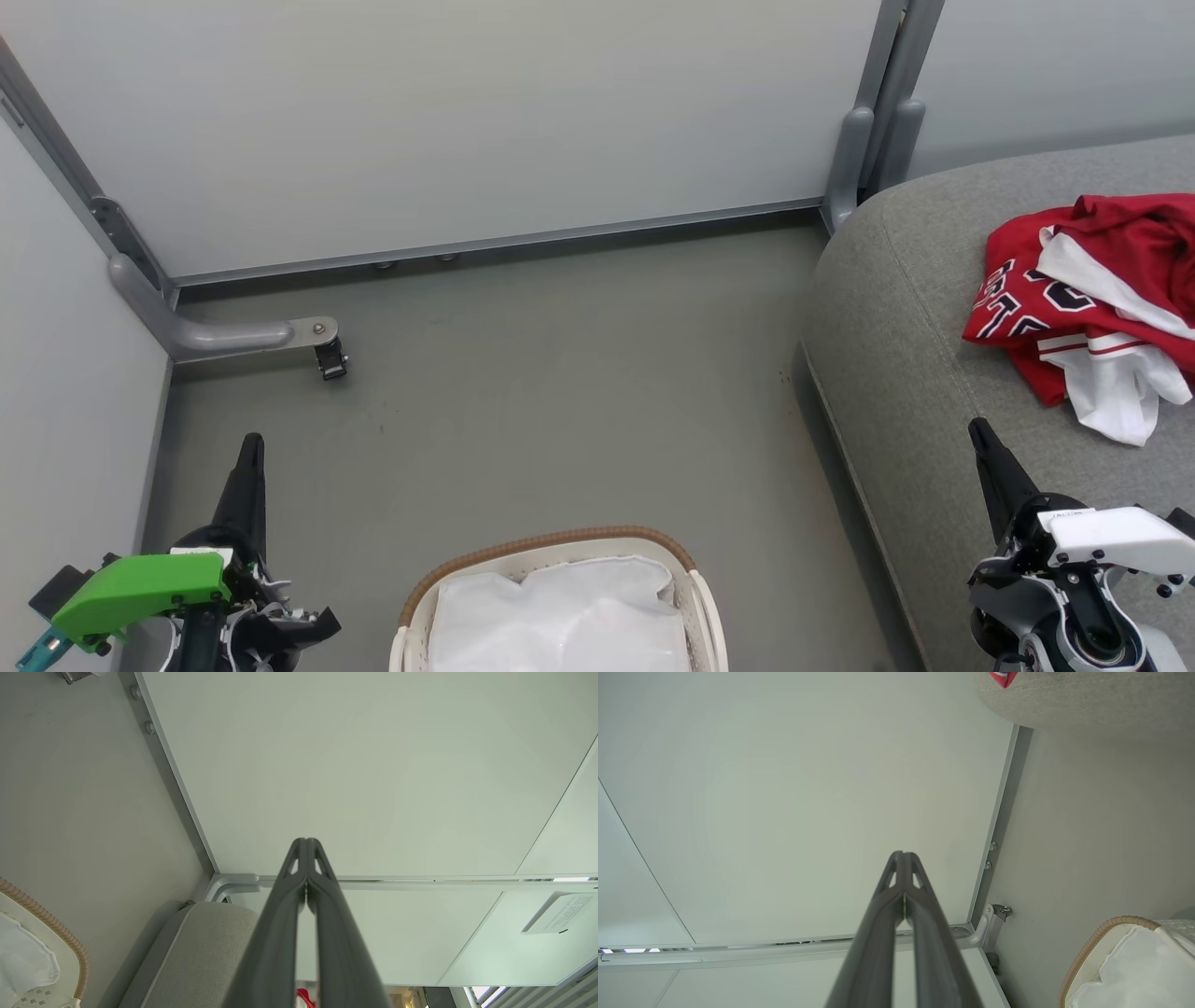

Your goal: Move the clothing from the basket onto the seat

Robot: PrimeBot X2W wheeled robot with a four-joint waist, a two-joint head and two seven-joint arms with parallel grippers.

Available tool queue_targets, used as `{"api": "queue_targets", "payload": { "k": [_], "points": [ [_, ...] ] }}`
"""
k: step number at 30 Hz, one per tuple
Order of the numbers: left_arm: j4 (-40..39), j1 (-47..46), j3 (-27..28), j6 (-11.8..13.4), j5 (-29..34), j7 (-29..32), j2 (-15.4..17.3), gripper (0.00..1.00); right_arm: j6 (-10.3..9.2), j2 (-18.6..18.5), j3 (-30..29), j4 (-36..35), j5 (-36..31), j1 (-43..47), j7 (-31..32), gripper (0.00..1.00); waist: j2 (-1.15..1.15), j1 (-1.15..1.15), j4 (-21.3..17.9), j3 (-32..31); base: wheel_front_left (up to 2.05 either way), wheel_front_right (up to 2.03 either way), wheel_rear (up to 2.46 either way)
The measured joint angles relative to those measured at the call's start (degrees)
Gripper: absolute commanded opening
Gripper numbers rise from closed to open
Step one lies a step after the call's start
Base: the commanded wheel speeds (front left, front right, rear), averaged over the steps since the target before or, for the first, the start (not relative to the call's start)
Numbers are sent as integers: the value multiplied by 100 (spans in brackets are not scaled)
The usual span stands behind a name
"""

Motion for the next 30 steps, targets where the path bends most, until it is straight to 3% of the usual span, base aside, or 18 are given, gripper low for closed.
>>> {"api": "queue_targets", "payload": {
  "k": [30],
  "points": [
    [0,-1,-1,0,0,0,0,0,-1,0,0,-1,1,1,0,0,0,0,0,0,0,0,0]
  ]
}}
